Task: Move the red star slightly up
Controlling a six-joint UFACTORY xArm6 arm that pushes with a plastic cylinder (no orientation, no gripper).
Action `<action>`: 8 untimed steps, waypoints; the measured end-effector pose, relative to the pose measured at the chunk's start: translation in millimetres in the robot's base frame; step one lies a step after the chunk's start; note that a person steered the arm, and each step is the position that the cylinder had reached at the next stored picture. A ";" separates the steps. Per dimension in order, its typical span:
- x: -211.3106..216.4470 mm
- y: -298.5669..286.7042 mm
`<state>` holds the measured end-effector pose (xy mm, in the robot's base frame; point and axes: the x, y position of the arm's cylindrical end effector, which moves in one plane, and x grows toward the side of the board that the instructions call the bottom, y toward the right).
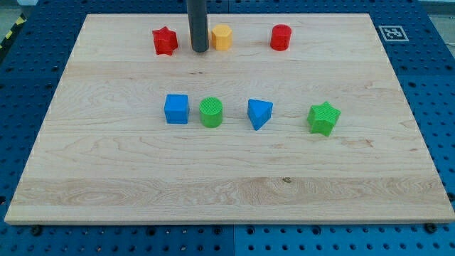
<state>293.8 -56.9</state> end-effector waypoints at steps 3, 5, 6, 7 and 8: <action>30.7 -11.8; 30.7 -51.2; 28.7 -53.4; 23.0 -63.0; 17.4 -73.8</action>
<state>311.2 -130.7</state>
